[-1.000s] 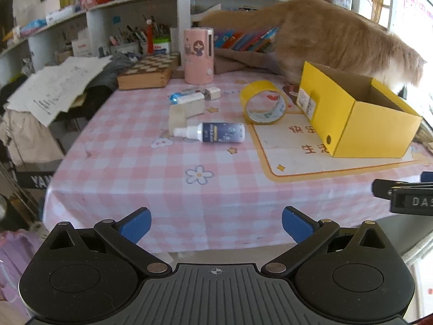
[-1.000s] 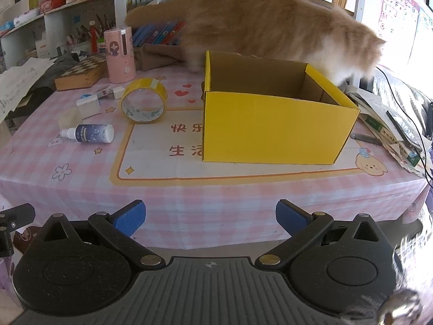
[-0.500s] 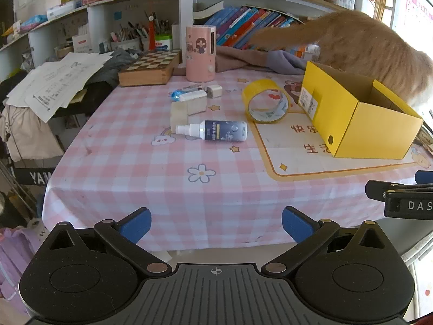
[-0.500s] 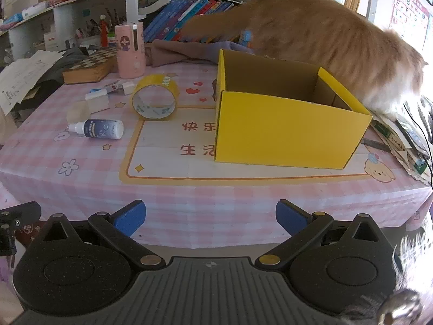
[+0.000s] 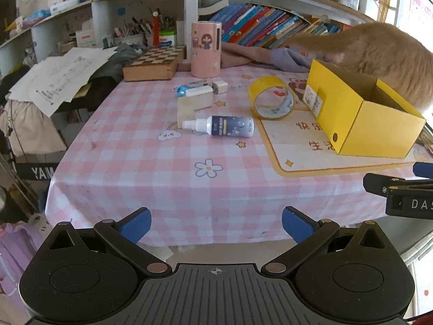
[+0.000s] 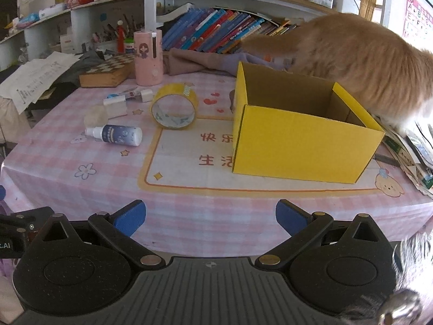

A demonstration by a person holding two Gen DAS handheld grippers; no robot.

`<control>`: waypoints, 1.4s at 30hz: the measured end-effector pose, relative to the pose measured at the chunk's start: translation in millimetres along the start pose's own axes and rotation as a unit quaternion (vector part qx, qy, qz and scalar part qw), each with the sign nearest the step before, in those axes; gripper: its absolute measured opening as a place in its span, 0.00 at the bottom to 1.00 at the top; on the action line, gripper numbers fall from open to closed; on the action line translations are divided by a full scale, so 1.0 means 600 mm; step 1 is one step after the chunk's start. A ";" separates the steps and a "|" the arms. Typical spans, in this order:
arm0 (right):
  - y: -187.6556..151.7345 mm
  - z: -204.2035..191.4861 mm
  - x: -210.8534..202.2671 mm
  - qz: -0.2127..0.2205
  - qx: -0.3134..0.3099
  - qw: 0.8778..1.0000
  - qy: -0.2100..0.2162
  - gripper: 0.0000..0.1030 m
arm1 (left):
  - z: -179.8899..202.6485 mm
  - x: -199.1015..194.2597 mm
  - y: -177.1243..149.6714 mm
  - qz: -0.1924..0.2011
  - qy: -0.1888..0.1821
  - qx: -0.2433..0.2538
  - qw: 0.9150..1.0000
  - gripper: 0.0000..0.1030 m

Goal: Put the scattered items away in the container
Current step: 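Move both tools toward the items on the table, then close the left tool on the white spray bottle while the right tool nears the yellow tape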

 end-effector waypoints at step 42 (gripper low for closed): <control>0.041 -0.061 0.007 0.028 -0.009 0.998 0.052 0.87 | -0.038 -0.010 0.033 0.057 0.020 -0.005 0.998 1.00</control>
Point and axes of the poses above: each gripper's, at about its wrist camera, not at the fingertips, and x roughly the way its jaws point, z to its right, y to its top, the point moved 5 cm from there along x, roughly the way its jaws point, and after that the axes turned 12 degrees about -y, right-handed, at the moved point
